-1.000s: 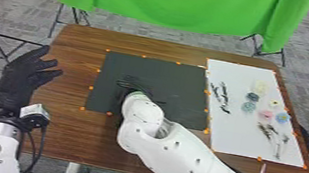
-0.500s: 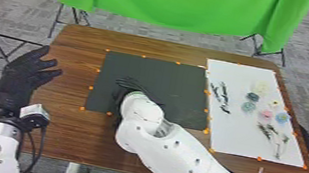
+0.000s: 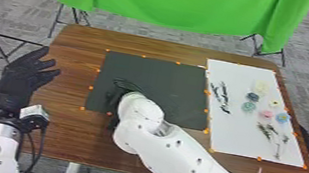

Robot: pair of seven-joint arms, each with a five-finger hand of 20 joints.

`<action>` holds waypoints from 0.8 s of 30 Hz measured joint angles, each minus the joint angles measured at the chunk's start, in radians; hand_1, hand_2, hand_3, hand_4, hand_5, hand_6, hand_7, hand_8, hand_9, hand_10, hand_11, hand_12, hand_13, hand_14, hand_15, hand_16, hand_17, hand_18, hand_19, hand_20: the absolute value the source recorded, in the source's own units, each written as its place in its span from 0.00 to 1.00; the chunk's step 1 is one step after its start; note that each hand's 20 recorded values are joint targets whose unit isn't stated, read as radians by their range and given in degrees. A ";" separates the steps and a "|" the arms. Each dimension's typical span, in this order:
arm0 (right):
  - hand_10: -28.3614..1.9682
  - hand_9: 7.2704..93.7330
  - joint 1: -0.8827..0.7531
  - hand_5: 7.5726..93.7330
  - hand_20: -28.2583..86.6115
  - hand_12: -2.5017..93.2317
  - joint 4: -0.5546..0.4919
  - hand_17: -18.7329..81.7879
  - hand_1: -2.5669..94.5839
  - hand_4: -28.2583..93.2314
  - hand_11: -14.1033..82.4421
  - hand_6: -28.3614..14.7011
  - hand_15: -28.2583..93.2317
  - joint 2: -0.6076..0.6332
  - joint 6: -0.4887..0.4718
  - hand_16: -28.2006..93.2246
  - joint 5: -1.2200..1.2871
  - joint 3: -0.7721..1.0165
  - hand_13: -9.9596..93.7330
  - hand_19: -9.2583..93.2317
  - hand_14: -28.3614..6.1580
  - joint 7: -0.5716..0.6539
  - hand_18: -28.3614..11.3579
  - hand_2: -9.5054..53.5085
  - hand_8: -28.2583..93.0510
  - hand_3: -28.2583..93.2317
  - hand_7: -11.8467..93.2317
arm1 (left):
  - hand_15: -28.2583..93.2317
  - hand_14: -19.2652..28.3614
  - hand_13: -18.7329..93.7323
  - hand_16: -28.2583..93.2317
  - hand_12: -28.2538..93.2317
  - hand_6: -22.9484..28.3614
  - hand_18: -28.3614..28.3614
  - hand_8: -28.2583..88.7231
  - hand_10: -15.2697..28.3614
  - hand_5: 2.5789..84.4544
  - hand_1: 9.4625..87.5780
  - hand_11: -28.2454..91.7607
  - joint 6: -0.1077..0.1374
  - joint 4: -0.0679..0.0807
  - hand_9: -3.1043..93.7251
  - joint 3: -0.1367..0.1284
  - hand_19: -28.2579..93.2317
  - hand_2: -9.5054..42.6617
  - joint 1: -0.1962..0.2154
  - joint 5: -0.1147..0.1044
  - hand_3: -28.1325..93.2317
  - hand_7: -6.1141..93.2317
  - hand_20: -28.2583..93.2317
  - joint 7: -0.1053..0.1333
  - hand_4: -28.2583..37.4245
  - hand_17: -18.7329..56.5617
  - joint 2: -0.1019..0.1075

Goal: Arrange flowers

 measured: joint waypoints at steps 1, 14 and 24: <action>0.40 0.87 0.009 0.88 0.67 0.29 -0.010 0.59 0.37 0.03 0.76 0.52 0.91 0.009 0.010 0.39 0.001 -0.019 0.86 1.00 0.44 0.000 0.00 0.00 0.24 0.94 0.42 | 0.64 0.97 0.40 0.16 0.32 0.61 0.92 0.16 0.79 0.40 0.20 0.44 0.001 -0.003 0.37 -0.005 0.79 0.30 0.006 0.000 0.92 0.20 0.13 0.000 0.13 0.15 0.000; 0.32 0.82 0.009 0.82 0.64 0.28 -0.313 0.55 0.32 0.04 0.76 0.50 0.92 0.113 -0.065 0.39 -0.195 0.108 0.82 1.00 0.39 -0.163 0.00 0.02 0.15 0.93 0.46 | 0.63 0.95 0.39 0.15 0.30 0.61 0.92 0.16 0.78 0.38 0.20 0.45 0.030 -0.064 0.35 -0.120 0.78 0.31 0.196 -0.012 0.90 0.20 0.15 0.029 0.14 0.15 -0.050; 0.17 0.68 -0.125 0.69 0.54 0.24 -0.576 0.51 0.31 0.05 0.71 0.41 0.90 0.308 -0.050 0.35 -0.224 0.238 0.74 0.99 0.33 -0.136 0.00 0.04 0.12 0.91 0.40 | 0.64 0.94 0.39 0.15 0.30 0.62 0.92 0.16 0.78 0.38 0.20 0.45 0.045 -0.083 0.35 -0.130 0.78 0.31 0.250 -0.018 0.90 0.20 0.16 0.052 0.15 0.15 -0.074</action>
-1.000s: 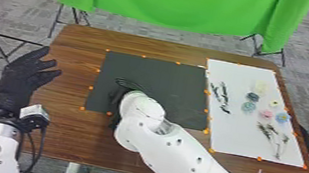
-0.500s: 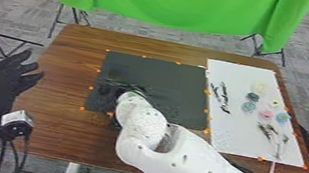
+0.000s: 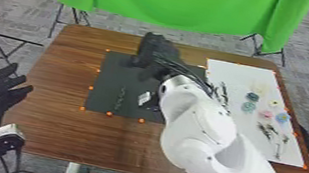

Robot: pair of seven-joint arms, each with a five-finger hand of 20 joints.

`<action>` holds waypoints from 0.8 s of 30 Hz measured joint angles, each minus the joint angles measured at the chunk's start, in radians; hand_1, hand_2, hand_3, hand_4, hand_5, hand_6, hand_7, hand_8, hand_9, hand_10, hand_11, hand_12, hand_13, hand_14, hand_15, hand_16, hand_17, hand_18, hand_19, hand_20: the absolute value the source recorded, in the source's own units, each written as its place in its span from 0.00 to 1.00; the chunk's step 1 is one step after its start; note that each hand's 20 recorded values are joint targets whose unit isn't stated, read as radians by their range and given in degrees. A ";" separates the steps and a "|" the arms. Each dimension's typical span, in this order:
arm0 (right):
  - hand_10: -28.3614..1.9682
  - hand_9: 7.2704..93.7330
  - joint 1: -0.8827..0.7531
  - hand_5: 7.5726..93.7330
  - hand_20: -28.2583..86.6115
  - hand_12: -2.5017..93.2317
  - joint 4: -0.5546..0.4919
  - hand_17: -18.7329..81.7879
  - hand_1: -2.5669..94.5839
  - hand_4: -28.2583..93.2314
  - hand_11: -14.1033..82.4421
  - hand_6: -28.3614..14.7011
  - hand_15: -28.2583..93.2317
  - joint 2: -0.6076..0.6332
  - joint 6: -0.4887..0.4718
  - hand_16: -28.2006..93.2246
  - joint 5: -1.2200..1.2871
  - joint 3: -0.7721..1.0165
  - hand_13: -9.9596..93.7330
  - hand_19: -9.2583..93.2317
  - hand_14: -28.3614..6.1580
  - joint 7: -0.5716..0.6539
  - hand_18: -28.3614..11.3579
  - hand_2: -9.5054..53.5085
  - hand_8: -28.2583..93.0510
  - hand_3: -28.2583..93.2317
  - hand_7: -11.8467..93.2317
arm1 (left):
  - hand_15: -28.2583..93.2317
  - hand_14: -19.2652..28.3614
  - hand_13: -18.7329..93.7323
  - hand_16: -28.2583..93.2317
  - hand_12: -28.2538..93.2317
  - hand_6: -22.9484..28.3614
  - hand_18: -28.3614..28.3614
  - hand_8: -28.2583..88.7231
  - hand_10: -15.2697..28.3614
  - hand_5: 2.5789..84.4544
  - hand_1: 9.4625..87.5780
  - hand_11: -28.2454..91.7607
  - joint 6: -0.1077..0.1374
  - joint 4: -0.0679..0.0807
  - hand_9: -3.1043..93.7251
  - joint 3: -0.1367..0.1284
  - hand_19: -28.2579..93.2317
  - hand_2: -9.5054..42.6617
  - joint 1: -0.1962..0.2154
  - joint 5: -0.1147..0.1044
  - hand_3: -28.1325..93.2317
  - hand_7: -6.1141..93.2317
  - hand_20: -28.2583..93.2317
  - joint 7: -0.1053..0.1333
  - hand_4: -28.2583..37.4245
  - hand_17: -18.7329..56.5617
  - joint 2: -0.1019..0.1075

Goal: Arrange flowers

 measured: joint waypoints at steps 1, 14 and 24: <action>0.17 0.68 -0.031 0.69 0.53 0.24 -0.019 0.51 0.30 0.05 0.71 0.41 0.90 0.029 0.007 0.35 0.000 0.032 0.74 0.99 0.34 0.014 0.00 0.04 0.12 0.91 0.40 | 0.64 0.94 0.39 0.15 0.30 0.62 0.92 0.16 0.78 0.38 0.20 0.45 0.001 -0.001 0.35 0.001 0.78 0.31 0.004 0.002 0.90 0.20 0.16 0.000 0.15 0.15 0.000; 0.18 0.66 -0.477 0.67 0.62 0.24 -0.088 0.53 0.32 0.04 0.75 0.40 0.93 0.431 0.292 0.35 -0.155 0.301 0.74 1.00 0.36 0.242 0.00 0.03 0.12 0.91 0.39 | 0.64 0.94 0.39 0.15 0.30 0.62 0.92 0.16 0.78 0.38 0.20 0.45 0.010 -0.002 0.35 0.032 0.77 0.31 0.017 0.040 0.90 0.20 0.17 -0.003 0.15 0.15 0.001; 0.12 0.61 -0.753 0.64 0.60 0.23 -0.096 0.50 0.32 0.04 0.76 0.35 0.93 0.485 0.243 0.34 -0.153 0.535 0.69 1.00 0.31 0.305 0.00 0.01 0.12 0.92 0.38 | 0.64 0.94 0.39 0.15 0.30 0.62 0.92 0.16 0.77 0.38 0.20 0.45 0.005 0.003 0.35 0.100 0.77 0.31 -0.013 0.058 0.90 0.20 0.18 -0.019 0.15 0.15 0.031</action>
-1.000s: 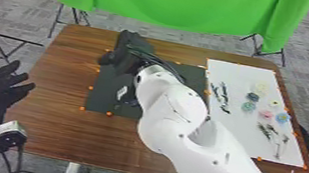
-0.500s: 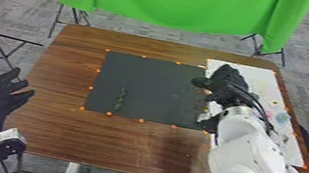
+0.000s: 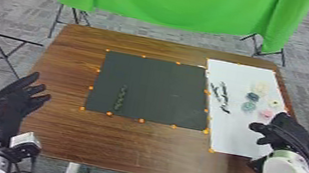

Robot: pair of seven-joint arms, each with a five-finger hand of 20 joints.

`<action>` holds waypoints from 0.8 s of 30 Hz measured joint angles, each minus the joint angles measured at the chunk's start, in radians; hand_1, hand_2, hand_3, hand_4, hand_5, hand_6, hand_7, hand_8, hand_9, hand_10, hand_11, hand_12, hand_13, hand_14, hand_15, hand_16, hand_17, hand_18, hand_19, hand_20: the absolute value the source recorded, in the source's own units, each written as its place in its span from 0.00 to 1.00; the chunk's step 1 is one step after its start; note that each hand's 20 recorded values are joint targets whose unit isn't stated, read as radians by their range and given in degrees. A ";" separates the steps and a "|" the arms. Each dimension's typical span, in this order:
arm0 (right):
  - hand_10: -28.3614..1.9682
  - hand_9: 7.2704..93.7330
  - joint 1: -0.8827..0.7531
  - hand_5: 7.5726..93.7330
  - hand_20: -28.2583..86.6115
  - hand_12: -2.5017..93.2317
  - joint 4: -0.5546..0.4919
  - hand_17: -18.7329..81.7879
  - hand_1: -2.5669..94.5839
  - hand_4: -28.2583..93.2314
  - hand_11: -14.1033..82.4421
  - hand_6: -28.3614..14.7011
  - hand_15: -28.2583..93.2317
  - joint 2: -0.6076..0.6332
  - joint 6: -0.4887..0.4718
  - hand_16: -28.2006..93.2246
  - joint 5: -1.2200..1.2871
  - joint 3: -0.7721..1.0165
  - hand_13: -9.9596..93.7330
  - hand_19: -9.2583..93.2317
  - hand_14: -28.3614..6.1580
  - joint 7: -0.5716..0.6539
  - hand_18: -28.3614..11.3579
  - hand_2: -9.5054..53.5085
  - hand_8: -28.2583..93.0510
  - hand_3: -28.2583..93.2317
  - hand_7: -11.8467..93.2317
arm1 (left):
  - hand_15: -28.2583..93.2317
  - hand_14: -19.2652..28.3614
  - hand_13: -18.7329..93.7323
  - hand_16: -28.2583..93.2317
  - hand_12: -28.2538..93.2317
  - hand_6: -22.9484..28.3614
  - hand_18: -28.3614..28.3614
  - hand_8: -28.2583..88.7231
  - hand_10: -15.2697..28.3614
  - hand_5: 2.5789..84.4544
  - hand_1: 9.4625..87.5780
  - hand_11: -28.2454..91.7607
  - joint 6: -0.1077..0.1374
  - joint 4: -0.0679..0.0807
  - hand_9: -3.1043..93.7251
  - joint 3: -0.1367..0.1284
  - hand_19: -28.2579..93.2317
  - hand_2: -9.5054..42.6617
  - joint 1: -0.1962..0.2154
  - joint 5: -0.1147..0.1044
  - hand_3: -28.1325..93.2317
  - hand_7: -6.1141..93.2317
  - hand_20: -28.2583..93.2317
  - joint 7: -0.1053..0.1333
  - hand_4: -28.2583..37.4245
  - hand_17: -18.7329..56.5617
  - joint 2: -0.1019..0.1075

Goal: Arrange flowers

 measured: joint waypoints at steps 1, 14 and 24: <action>0.11 0.61 -0.014 0.64 0.60 0.23 0.000 0.49 0.32 0.04 0.76 0.35 0.93 0.000 -0.005 0.33 0.001 0.005 0.69 1.00 0.31 0.004 0.00 0.01 0.13 0.92 0.38 | 0.64 0.94 0.39 0.15 0.30 0.61 0.92 0.16 0.77 0.38 0.20 0.46 -0.001 0.000 0.35 0.001 0.77 0.31 -0.001 0.000 0.90 0.20 0.18 -0.001 0.15 0.15 0.001; 0.09 0.60 -0.108 0.64 0.59 0.22 0.015 0.49 0.34 0.03 0.76 0.34 0.94 -0.007 -0.014 0.32 -0.006 0.076 0.68 1.00 0.30 0.058 0.00 0.00 0.13 0.92 0.36 | 0.64 0.94 0.39 0.15 0.30 0.61 0.92 0.16 0.77 0.38 0.20 0.46 -0.006 0.000 0.35 0.000 0.77 0.31 -0.002 0.000 0.90 0.20 0.18 -0.002 0.15 0.15 0.002; 0.08 0.61 -0.088 0.66 0.59 0.21 0.052 0.49 0.36 0.04 0.76 0.33 0.94 -0.008 -0.022 0.31 0.007 0.085 0.69 1.00 0.30 0.077 0.00 0.00 0.13 0.91 0.34 | 0.64 0.94 0.39 0.15 0.30 0.61 0.92 0.16 0.78 0.38 0.20 0.46 -0.008 0.000 0.35 0.000 0.77 0.31 -0.003 -0.001 0.90 0.20 0.18 -0.004 0.15 0.15 0.000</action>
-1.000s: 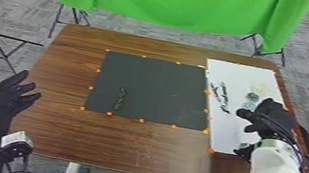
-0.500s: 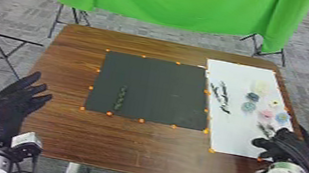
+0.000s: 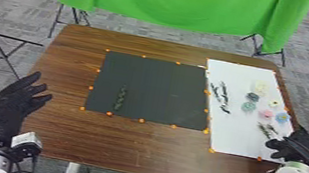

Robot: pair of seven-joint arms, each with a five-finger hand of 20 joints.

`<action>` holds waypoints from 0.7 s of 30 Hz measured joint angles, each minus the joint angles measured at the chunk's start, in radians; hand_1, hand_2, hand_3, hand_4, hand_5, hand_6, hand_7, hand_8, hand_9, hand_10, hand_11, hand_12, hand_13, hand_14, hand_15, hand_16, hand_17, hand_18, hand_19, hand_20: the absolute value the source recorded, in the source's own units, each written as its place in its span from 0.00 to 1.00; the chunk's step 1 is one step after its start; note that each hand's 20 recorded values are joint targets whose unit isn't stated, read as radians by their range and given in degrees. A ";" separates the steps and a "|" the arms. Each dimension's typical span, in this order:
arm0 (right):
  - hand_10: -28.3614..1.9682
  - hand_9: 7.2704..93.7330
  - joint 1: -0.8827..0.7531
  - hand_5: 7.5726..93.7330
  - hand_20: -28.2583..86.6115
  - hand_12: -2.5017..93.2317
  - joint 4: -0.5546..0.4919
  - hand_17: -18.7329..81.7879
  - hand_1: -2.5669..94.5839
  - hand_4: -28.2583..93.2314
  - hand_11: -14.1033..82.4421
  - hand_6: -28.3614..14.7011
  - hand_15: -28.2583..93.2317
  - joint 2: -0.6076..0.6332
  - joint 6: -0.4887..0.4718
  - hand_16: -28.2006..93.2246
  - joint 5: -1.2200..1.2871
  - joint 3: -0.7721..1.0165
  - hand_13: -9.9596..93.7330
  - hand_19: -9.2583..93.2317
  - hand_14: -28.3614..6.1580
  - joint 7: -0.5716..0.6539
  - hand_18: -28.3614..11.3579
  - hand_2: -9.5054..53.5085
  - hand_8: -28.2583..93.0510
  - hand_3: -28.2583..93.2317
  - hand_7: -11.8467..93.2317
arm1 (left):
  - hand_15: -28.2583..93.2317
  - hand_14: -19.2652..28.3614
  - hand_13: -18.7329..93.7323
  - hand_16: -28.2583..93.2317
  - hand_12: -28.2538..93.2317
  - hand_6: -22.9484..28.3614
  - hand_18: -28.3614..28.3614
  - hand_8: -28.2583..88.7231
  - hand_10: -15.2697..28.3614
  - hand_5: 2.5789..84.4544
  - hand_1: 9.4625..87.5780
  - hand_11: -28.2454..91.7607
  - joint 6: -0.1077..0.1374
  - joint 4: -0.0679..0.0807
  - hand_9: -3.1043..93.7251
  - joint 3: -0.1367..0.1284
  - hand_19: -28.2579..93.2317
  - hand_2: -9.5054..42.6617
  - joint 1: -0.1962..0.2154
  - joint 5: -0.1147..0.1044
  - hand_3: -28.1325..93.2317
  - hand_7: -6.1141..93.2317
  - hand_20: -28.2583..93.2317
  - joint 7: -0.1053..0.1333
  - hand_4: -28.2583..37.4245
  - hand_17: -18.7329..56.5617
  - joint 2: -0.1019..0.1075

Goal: Arrange flowers

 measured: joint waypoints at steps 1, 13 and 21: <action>0.08 0.61 0.009 0.66 0.59 0.21 0.008 0.50 0.36 0.04 0.76 0.32 0.94 0.000 0.000 0.31 0.002 -0.010 0.69 1.00 0.30 0.002 0.00 0.00 0.14 0.91 0.34 | 0.64 0.94 0.39 0.15 0.30 0.61 0.92 0.16 0.78 0.38 0.20 0.46 0.000 0.000 0.35 0.000 0.77 0.31 0.000 0.000 0.90 0.20 0.18 0.000 0.15 0.15 0.000; 0.07 0.61 0.118 0.68 0.58 0.20 0.090 0.50 0.42 0.03 0.76 0.31 0.94 -0.014 -0.012 0.30 0.040 -0.099 0.69 1.00 0.29 0.031 0.00 0.01 0.14 0.92 0.32 | 0.64 0.94 0.39 0.15 0.30 0.61 0.92 0.16 0.77 0.38 0.20 0.46 -0.005 0.000 0.35 -0.001 0.77 0.31 -0.001 0.000 0.90 0.20 0.18 -0.008 0.15 0.15 -0.005; 0.09 0.62 0.096 0.69 0.57 0.19 0.094 0.50 0.48 0.02 0.77 0.31 0.95 -0.024 0.018 0.29 0.132 -0.034 0.70 1.00 0.31 0.026 0.00 0.00 0.14 0.93 0.33 | 0.64 0.94 0.39 0.15 0.30 0.61 0.92 0.16 0.78 0.38 0.20 0.46 -0.007 0.000 0.35 -0.001 0.77 0.31 -0.001 0.000 0.90 0.20 0.19 -0.010 0.15 0.15 -0.011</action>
